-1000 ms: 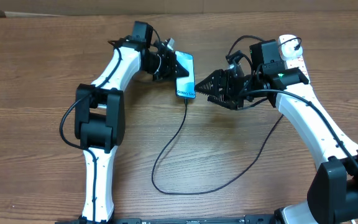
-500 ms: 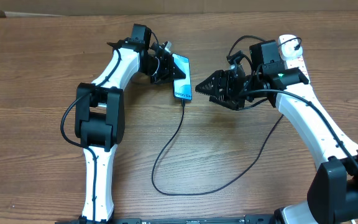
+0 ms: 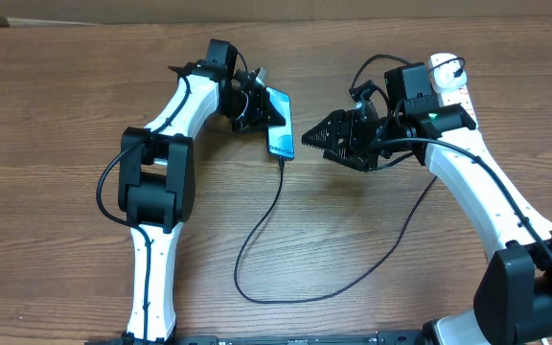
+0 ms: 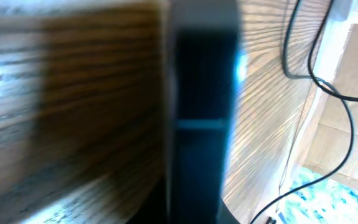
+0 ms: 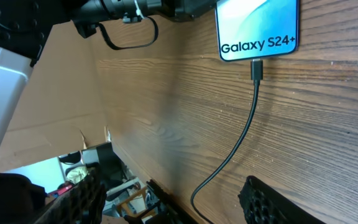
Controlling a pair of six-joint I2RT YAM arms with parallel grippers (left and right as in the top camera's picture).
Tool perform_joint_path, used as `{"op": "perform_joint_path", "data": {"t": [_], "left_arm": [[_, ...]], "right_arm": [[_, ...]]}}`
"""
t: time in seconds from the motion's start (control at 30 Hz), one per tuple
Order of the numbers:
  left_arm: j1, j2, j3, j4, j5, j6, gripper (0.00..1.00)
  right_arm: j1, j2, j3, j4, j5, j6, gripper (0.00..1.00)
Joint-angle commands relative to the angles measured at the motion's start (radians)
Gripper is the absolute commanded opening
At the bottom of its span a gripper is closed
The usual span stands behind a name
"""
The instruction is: Plug charger to phone and switch on socket
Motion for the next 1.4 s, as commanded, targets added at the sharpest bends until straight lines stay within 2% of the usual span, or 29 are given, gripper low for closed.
{"op": "perform_joint_path", "data": {"t": [0.0, 0.3, 0.47, 0.73, 0.87, 1.0, 1.27, 1.37], "left_arm": [[-0.009, 0.018, 0.016, 0.005, 0.011, 0.023, 0.14], [0.008, 0.018, 0.017, 0.005, 0.011, 0.023, 0.29], [0.038, 0.017, 0.017, -0.015, 0.002, 0.023, 0.29], [0.053, 0.013, 0.017, -0.108, -0.177, 0.054, 0.31], [0.055, 0.01, 0.021, -0.122, -0.179, 0.073, 0.28], [0.061, 0.0, 0.054, -0.168, -0.233, 0.074, 0.19], [0.066, -0.071, 0.204, -0.332, -0.359, 0.074, 0.23], [0.092, -0.152, 0.291, -0.405, -0.359, 0.074, 0.24]], "right_arm": [[-0.005, -0.026, 0.005, -0.001, 0.008, -0.012, 0.69], [-0.005, -0.026, 0.005, -0.001, 0.008, -0.011, 0.69], [-0.005, -0.026, 0.005, -0.002, 0.02, -0.012, 0.69], [-0.005, -0.026, 0.005, -0.002, 0.05, -0.012, 0.7], [-0.005, -0.026, 0.005, -0.019, 0.111, -0.012, 0.74], [-0.005, -0.026, 0.005, -0.039, 0.14, -0.011, 0.77], [-0.005, -0.026, 0.005, -0.045, 0.13, -0.008, 0.93], [-0.005, -0.026, 0.005, -0.063, 0.126, -0.008, 0.96]]}}
